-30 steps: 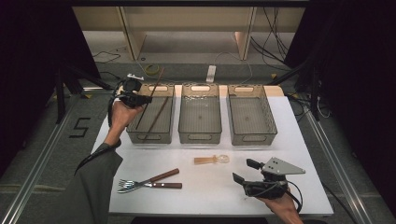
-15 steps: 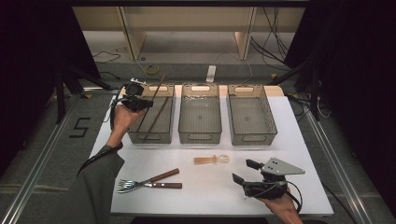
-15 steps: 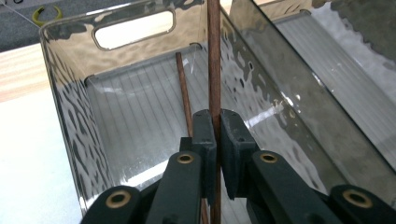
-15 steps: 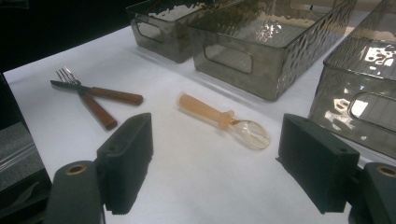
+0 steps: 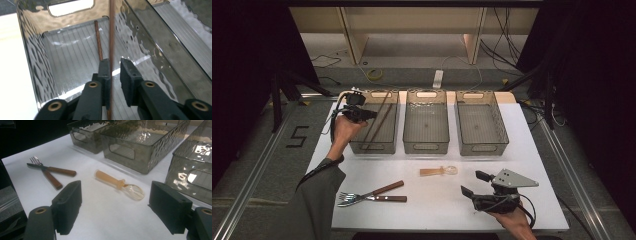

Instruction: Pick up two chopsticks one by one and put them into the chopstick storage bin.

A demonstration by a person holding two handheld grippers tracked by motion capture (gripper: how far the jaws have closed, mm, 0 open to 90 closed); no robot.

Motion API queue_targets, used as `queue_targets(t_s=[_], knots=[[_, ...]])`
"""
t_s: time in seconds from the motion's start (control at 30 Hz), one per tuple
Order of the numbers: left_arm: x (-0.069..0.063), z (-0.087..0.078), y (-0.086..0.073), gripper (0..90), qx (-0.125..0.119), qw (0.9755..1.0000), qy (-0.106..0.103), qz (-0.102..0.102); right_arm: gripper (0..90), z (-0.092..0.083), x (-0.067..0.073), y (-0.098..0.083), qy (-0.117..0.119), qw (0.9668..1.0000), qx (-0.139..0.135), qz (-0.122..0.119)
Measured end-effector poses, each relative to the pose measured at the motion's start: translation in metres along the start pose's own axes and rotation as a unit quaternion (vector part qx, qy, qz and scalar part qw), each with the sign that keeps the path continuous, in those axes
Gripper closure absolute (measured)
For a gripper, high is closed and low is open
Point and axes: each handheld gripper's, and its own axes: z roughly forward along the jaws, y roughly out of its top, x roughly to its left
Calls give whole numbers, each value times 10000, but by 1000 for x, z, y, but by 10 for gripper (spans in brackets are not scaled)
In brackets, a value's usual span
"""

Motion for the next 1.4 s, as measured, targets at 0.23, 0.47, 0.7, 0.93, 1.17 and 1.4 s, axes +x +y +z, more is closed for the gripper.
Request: queue_targets(t_s=[0.23,0.47,0.7,0.93,1.17,1.4], knots=[[-3,-9,-1,603,-217,9988,-319,-301,270,0,-1,0,-7,10000,-5,-5],[-16,-27,-10,470,-523,9947,-805,-359,270,0,0,0,-10,10000,2,-3],[-33,-38,-27,377,-658,9913,-1138,-81,269,0,0,0,-22,10000,10,-7],[-51,-50,-39,321,-610,9918,-1099,229,269,-1,0,0,-7,10000,1,-14],[-69,-53,-40,282,-579,9883,-1334,461,268,0,1,1,-7,10000,6,-41],[-84,-50,-42,253,-419,9870,-1369,727,268,-1,1,1,-10,10000,-14,-35]])
